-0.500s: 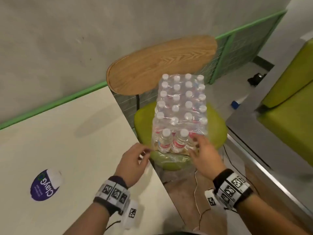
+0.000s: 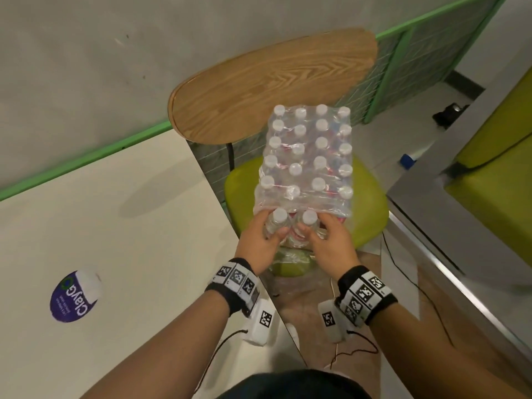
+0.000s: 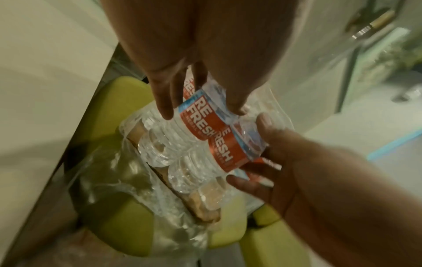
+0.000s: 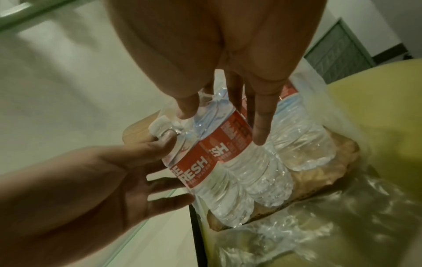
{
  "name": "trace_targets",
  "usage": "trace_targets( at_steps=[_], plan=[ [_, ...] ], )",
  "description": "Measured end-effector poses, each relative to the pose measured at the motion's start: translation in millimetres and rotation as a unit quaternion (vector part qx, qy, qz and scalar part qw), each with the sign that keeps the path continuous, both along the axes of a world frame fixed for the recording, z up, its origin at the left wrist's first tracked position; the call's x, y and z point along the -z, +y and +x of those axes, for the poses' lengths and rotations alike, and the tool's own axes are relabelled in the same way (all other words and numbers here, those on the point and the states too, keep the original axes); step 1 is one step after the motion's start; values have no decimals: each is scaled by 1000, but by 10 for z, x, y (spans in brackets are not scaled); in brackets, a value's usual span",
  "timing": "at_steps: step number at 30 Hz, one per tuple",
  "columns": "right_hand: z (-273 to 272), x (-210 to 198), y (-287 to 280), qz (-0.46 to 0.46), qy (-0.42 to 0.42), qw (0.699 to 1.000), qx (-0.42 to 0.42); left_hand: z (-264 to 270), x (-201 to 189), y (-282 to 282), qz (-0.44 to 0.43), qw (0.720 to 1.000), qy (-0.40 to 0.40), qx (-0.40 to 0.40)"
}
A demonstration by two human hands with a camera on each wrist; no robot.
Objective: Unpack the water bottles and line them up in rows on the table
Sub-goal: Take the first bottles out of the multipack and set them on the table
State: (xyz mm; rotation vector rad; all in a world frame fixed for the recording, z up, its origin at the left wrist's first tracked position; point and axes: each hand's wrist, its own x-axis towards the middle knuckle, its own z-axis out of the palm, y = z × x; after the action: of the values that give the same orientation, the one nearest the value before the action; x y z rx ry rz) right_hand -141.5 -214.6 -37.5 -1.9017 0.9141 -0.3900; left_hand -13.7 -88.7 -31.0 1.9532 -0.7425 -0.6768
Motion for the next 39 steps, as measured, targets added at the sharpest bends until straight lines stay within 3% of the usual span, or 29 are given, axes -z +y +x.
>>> trace_targets(
  at_steps=[8,14,21,30,39],
  plan=[
    [-38,-397,230,5,-7,1000,-15,257,-231,536,-57,984,169,-11],
    [216,-712,872,16,26,986,-164,344,-408,1679,-36,991,121,-35],
    [852,-534,2064,18,96,941,-325,504,-256,3319,32,975,124,-182],
    [1669,-385,3498,24,80,907,-413,750,-101,4844,43,947,68,-312],
    [2621,-278,4655,19,53,901,-431,1365,-64,5430,36,917,-6,-397]
  ],
)
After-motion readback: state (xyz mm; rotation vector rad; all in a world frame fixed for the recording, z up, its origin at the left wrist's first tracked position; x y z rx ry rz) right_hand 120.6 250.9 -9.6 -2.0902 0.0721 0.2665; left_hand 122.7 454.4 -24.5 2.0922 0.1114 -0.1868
